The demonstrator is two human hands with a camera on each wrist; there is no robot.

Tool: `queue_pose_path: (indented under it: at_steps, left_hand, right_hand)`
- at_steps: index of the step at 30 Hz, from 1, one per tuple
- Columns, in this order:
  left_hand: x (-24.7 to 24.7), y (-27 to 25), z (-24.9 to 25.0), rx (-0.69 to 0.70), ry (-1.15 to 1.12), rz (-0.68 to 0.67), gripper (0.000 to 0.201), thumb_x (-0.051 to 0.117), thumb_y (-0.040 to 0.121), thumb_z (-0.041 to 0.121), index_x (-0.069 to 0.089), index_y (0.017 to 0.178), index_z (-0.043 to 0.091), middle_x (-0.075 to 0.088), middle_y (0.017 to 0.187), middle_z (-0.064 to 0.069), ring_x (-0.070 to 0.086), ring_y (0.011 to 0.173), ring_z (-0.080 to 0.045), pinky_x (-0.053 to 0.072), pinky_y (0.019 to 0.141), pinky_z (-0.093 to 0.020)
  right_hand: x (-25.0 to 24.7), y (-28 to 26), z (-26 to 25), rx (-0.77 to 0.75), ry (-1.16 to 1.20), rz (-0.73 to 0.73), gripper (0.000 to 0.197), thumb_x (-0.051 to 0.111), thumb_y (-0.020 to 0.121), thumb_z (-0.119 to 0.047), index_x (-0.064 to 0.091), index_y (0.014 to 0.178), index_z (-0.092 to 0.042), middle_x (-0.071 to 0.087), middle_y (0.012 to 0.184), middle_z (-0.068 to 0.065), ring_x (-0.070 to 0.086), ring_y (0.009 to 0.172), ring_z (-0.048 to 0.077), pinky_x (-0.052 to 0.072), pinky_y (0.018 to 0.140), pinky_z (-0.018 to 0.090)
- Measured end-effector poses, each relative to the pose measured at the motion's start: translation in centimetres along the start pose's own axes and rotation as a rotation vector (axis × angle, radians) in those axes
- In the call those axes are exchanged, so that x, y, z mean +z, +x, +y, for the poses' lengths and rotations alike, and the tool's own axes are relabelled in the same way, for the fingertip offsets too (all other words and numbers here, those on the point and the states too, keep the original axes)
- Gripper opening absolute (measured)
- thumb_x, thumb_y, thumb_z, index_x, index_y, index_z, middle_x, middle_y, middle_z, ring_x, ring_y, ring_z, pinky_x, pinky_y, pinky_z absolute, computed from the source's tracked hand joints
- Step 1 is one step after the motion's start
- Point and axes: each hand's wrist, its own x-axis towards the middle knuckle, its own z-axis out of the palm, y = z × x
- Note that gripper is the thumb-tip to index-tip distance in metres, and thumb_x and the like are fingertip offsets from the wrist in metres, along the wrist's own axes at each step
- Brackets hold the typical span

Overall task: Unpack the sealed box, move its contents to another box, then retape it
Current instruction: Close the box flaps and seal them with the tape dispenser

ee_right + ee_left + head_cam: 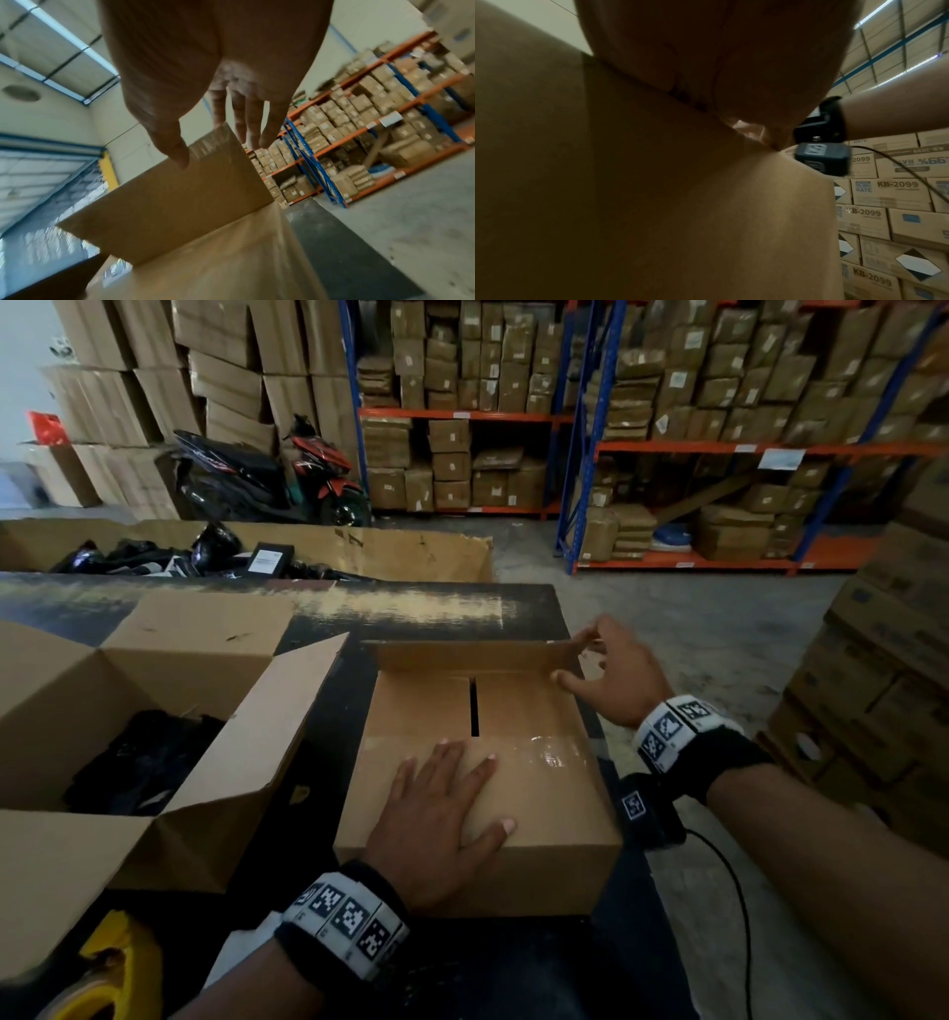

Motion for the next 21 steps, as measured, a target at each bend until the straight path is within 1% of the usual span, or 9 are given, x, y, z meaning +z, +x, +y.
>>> queue_pose_path:
  at_steps: [2, 4, 6, 8, 10, 11, 13, 17, 21]
  left_hand:
    - [-0.3, -0.1, -0.3, -0.026, -0.023, 0.034, 0.089, 0.01, 0.085, 0.086, 0.004, 0.161, 0.04, -0.008, 0.171, -0.003, -0.017, 0.156, -0.02, 0.003, 0.127, -0.049]
    - [-0.7, -0.1, -0.7, -0.074, -0.019, 0.097, 0.091, 0.018, 0.084, 0.083, 0.011, 0.161, 0.035, -0.008, 0.17, -0.006, -0.016, 0.156, -0.026, 0.007, 0.127, -0.053]
    - [-1.1, 0.1, -1.6, -0.122, 0.019, 0.172, 0.09, 0.024, 0.085, 0.082, 0.016, 0.16, 0.032, -0.004, 0.17, -0.009, -0.01, 0.156, -0.032, 0.008, 0.125, -0.056]
    - [-1.4, 0.7, -3.0, -0.178, 0.05, 0.145, 0.092, 0.024, 0.085, 0.084, 0.008, 0.161, 0.034, -0.011, 0.17, -0.008, -0.016, 0.155, -0.034, 0.001, 0.124, -0.059]
    - [-1.5, 1.4, -4.4, -0.228, 0.04, 0.05, 0.095, 0.023, 0.084, 0.087, -0.003, 0.161, 0.037, -0.02, 0.169, -0.003, -0.024, 0.153, -0.033, -0.005, 0.122, -0.063]
    - [-1.5, 1.7, -5.0, -0.242, 0.022, -0.006, 0.096, 0.022, 0.084, 0.088, -0.006, 0.161, 0.038, -0.021, 0.169, -0.001, -0.025, 0.153, -0.033, -0.005, 0.122, -0.064]
    - [-1.2, 1.9, -5.7, -0.245, -0.02, -0.093, 0.096, 0.018, 0.083, 0.089, -0.007, 0.16, 0.039, -0.019, 0.169, 0.001, -0.023, 0.154, -0.031, -0.002, 0.122, -0.065]
    - [-0.9, 1.5, -5.8, -0.217, -0.044, -0.112, 0.095, 0.017, 0.084, 0.088, -0.008, 0.161, 0.037, -0.018, 0.17, 0.001, -0.023, 0.154, -0.03, 0.007, 0.124, -0.06]
    - [-1.4, 0.4, -5.3, -0.178, -0.035, -0.127, 0.094, 0.018, 0.087, 0.086, -0.011, 0.161, 0.037, -0.02, 0.169, 0.001, -0.026, 0.153, -0.029, 0.013, 0.123, -0.058]
  right_hand:
    - [0.1, -2.2, -0.2, -0.069, -0.093, -0.096, 0.045, 0.078, 0.078, -0.043, 0.055, 0.114, -0.027, 0.062, 0.119, -0.005, 0.06, 0.109, 0.015, 0.054, 0.093, 0.04]
    - [0.7, -4.2, -0.6, -0.087, -0.164, -0.219, 0.054, 0.073, 0.082, -0.05, 0.055, 0.127, -0.027, 0.059, 0.131, -0.004, 0.057, 0.119, 0.015, 0.048, 0.102, 0.039]
    - [1.8, -6.0, -1.1, -0.099, -0.237, -0.318, 0.066, 0.067, 0.085, -0.057, 0.048, 0.14, -0.026, 0.05, 0.145, -0.003, 0.046, 0.133, 0.015, 0.038, 0.111, 0.035]
    - [3.3, -7.6, -1.3, -0.072, -0.327, -0.398, 0.077, 0.058, 0.088, -0.062, 0.034, 0.152, -0.027, 0.033, 0.159, -0.003, 0.028, 0.147, 0.017, 0.028, 0.119, 0.039]
    - [4.5, -8.5, -1.3, -0.025, -0.387, -0.451, 0.082, 0.05, 0.091, -0.065, 0.019, 0.158, -0.029, 0.013, 0.167, -0.002, 0.009, 0.154, 0.02, 0.018, 0.123, 0.047]
    - [5.0, -8.8, -1.3, -0.013, -0.397, -0.455, 0.082, 0.046, 0.093, -0.065, 0.015, 0.159, -0.029, 0.007, 0.168, -0.001, 0.004, 0.155, 0.022, 0.016, 0.124, 0.048]
    - [5.8, -9.2, -1.2, -0.007, -0.401, -0.441, 0.078, 0.04, 0.095, -0.065, 0.011, 0.159, -0.03, 0.002, 0.168, 0.0, -0.001, 0.155, 0.023, 0.015, 0.123, 0.049]
    - [6.7, -10.4, -0.9, -0.014, -0.442, -0.394, 0.073, 0.027, 0.098, -0.066, 0.005, 0.159, -0.033, -0.004, 0.168, -0.001, -0.006, 0.155, 0.023, 0.02, 0.12, 0.052]
    - [6.6, -12.2, -1.3, 0.012, -0.475, -0.369, 0.073, 0.022, 0.097, -0.068, 0.004, 0.159, -0.033, -0.003, 0.168, 0.0, -0.003, 0.155, 0.024, 0.024, 0.118, 0.053]
